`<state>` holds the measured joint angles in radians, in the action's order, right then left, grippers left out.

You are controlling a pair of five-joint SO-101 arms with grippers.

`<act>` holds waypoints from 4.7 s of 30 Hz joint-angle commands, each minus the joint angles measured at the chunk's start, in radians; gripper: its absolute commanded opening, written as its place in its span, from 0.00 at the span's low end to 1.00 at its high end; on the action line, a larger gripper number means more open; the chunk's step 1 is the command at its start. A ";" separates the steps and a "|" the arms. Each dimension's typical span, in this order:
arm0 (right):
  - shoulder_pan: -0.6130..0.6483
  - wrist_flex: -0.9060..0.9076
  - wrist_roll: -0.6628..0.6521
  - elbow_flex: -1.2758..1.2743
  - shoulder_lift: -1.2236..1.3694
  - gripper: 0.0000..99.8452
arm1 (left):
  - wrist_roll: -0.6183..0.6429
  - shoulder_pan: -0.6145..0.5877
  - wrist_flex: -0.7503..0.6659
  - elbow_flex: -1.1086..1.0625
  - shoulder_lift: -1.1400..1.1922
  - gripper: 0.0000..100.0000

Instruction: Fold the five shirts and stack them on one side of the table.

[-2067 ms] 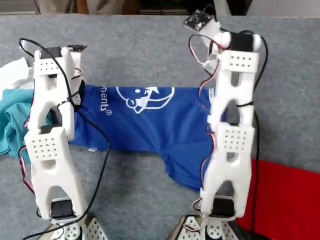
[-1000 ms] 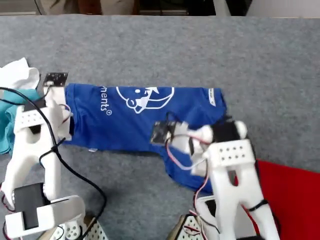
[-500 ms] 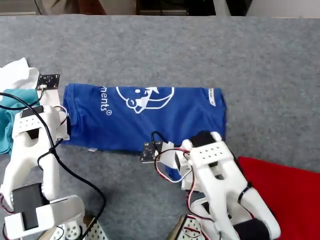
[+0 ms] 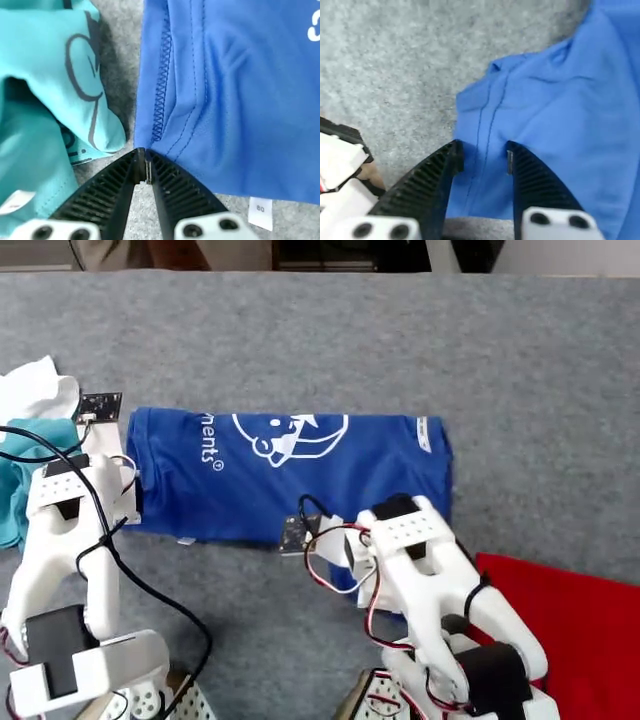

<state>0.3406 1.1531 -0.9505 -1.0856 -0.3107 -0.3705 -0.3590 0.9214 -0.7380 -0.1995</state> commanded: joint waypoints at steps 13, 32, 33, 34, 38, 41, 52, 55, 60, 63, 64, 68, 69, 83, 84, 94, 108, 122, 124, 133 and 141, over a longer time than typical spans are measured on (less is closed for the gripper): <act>-0.042 -0.095 0.014 0.004 0.065 0.00 | 0.008 -0.006 -0.011 -0.018 -0.038 0.02; -0.177 0.285 -0.015 0.914 0.404 0.00 | 0.008 -0.002 -0.058 -0.043 -0.038 0.02; -0.177 0.301 -0.029 0.981 0.456 0.00 | 0.008 -0.002 -0.058 -0.043 -0.038 0.02; -0.177 0.319 -0.041 1.053 0.513 0.00 | 0.008 -0.002 -0.058 -0.043 -0.038 0.02; -0.176 0.407 -0.097 1.349 0.723 0.00 | 0.008 -0.002 -0.058 -0.043 -0.038 0.02; -0.171 0.482 -0.127 1.563 0.869 0.00 | 0.008 -0.002 -0.058 -0.043 -0.038 0.02; -0.114 0.626 -0.041 2.091 1.181 0.22 | 0.008 -0.002 -0.058 -0.043 -0.038 0.02; -0.117 0.632 -0.015 2.155 1.178 0.31 | 0.008 -0.002 -0.058 -0.043 -0.038 0.02; -0.142 0.634 0.006 2.084 1.076 0.21 | 0.008 -0.002 -0.058 -0.043 -0.038 0.02; -0.160 0.634 0.041 1.905 0.981 0.03 | 0.008 -0.002 -0.058 -0.043 -0.038 0.02; -0.163 0.632 0.041 1.833 0.947 0.00 | 0.008 -0.002 -0.058 -0.043 -0.038 0.02; -0.199 0.592 0.043 1.595 0.831 0.00 | 0.012 -0.003 -0.055 -0.043 -0.042 0.02; -0.209 0.575 0.055 1.552 0.806 0.01 | 0.012 -0.003 -0.055 -0.043 -0.045 0.02; -0.338 0.040 0.678 1.437 0.862 0.01 | 0.193 -0.063 0.448 0.522 0.030 0.16; -0.351 0.005 0.712 1.437 0.877 0.01 | 0.193 -0.058 0.491 0.586 0.062 0.18; -0.449 -0.123 0.770 1.440 0.952 0.01 | 0.196 0.038 0.717 0.993 0.559 0.19; -0.455 -0.132 0.764 1.446 0.949 0.01 | 0.218 0.040 0.715 1.204 0.783 0.19; -0.453 -0.132 0.764 1.446 0.949 0.01 | 0.269 0.041 0.626 1.204 0.952 0.19; -0.453 -0.132 0.764 1.445 0.949 0.01 | 0.272 0.041 0.614 1.209 0.981 0.19; -0.453 -0.132 0.764 1.446 0.949 0.01 | 0.267 0.043 0.609 1.209 0.998 0.03; -0.493 -0.143 0.795 1.451 0.941 0.01 | 0.273 0.083 0.634 1.258 0.995 0.02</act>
<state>-0.1059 1.0411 -0.1895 0.3491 0.6621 -0.1097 -0.2992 1.5627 0.4726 0.7933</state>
